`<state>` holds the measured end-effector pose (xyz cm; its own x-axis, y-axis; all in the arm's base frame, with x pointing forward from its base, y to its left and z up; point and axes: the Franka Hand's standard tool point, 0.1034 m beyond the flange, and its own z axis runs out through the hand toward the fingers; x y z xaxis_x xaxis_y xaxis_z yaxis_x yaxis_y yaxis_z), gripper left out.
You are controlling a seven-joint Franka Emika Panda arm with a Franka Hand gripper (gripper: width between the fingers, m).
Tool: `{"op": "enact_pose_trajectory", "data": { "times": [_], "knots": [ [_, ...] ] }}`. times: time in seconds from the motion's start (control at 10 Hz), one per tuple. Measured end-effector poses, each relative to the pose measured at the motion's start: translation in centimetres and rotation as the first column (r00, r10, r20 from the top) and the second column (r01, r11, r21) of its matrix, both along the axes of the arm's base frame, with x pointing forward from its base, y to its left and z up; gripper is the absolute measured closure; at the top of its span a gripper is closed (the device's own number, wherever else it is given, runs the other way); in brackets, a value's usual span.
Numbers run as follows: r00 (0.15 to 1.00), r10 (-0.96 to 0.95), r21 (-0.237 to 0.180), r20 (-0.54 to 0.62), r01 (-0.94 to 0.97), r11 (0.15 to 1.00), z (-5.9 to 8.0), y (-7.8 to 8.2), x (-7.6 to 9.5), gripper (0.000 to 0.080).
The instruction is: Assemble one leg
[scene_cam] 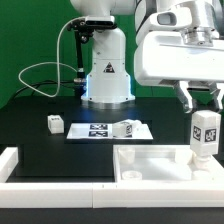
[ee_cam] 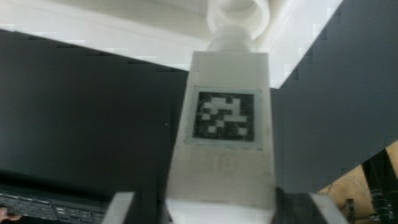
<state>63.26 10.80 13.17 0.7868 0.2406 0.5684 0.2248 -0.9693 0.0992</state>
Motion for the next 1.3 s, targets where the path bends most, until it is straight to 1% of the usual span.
{"op": "enact_pose_trajectory", "data": {
  "times": [0.2,0.6,0.8,1.0,1.2,1.3],
  "knots": [
    [1.000,0.008,-0.008,-0.005,-0.008,1.000,-0.6,0.1,0.1,0.0521],
    [1.000,0.012,-0.015,-0.027,-0.013,1.000,-2.1,0.2,-0.5,0.0521],
    [1.000,0.013,-0.014,-0.023,-0.013,1.000,-2.3,0.3,-0.7,0.0521],
    [0.999,0.006,-0.014,-0.031,-0.006,1.000,-3.3,0.3,-1.0,0.0521],
    [1.000,-0.006,0.000,0.030,0.006,1.000,-3.2,0.5,-0.6,0.0521],
    [0.999,-0.006,-0.001,0.041,0.006,1.000,-3.3,0.5,-0.6,0.0521]
  ]
}}
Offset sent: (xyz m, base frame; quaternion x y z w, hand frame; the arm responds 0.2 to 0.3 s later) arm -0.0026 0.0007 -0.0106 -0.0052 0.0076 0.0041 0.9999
